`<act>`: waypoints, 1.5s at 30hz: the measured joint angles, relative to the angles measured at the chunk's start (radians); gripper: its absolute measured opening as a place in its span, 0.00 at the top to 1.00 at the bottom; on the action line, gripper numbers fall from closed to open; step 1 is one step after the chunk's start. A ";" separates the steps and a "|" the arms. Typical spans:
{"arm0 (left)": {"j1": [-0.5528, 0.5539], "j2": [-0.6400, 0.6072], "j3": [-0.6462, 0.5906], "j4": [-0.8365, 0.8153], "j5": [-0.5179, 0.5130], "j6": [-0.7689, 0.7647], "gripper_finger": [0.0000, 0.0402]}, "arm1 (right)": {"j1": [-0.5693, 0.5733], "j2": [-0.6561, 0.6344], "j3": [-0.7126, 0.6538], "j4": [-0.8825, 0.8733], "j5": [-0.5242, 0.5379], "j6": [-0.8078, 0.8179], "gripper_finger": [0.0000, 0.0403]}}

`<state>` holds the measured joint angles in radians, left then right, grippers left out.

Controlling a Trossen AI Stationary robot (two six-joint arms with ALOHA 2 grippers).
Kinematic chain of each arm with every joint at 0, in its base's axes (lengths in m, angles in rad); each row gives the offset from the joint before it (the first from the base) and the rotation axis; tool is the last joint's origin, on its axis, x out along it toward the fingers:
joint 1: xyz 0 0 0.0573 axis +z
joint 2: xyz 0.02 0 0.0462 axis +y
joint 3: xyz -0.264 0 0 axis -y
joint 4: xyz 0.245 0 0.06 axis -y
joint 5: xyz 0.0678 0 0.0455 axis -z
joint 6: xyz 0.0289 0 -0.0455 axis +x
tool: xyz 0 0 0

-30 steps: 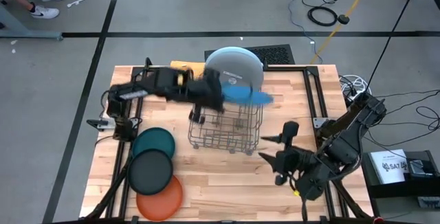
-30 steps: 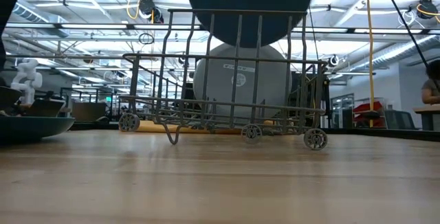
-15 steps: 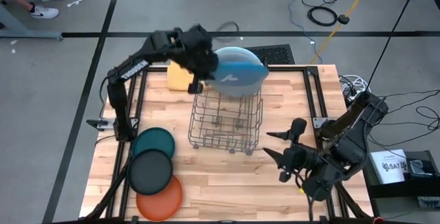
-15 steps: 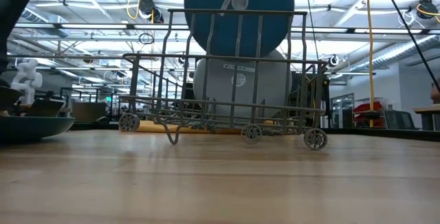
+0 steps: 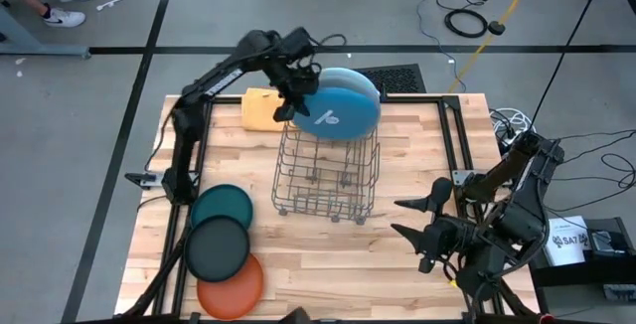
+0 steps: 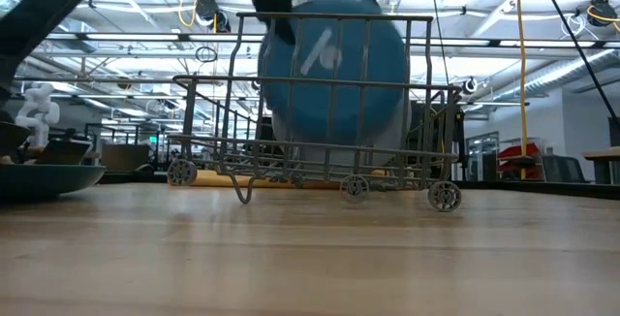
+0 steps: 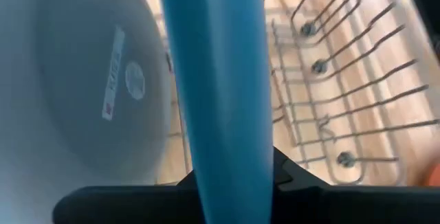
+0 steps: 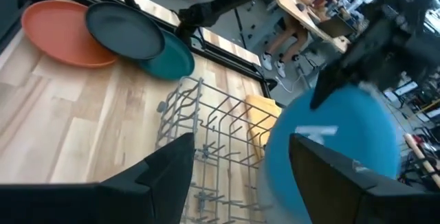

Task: Sort dishes
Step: Put the blue plate into the dish rack

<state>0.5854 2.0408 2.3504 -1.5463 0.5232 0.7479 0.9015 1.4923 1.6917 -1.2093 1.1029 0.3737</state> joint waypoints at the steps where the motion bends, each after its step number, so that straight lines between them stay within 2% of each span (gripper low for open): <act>1: 0.003 0.018 -0.001 -0.003 0.000 0.015 0.97 | 0.006 -0.001 0.000 -0.001 0.001 0.000 0.43; 13: 0.026 0.121 -0.001 0.021 0.008 0.043 0.97 | 0.023 -0.001 0.000 -0.001 0.002 0.000 0.43; 19: 0.029 0.142 -0.001 0.024 -0.022 0.041 0.97 | 0.023 -0.001 0.000 -0.001 0.001 0.006 0.43; 22: 0.027 0.143 -0.001 0.059 -0.045 -0.003 0.91 | 0.023 -0.001 0.000 -0.001 0.001 0.007 0.43; 27: 0.027 0.139 0.004 0.091 -0.068 -0.058 0.74 | 0.023 -0.001 0.000 0.000 0.000 0.007 0.43; 34: 0.021 0.130 0.006 0.084 -0.070 -0.061 0.53 | 0.023 -0.001 0.000 0.000 -0.004 0.007 0.43; 38: 0.014 0.110 0.006 0.065 -0.111 -0.062 0.50 | 0.023 -0.001 0.000 0.000 -0.004 0.007 0.43; 45: 0.007 0.014 0.006 0.104 -0.260 -0.104 0.50 | 0.023 0.000 0.000 -0.001 -0.004 0.006 0.43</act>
<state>0.5926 2.0546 2.3562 -1.4419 0.2632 0.6443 0.9243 1.4921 1.6920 -1.2099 1.0985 0.3795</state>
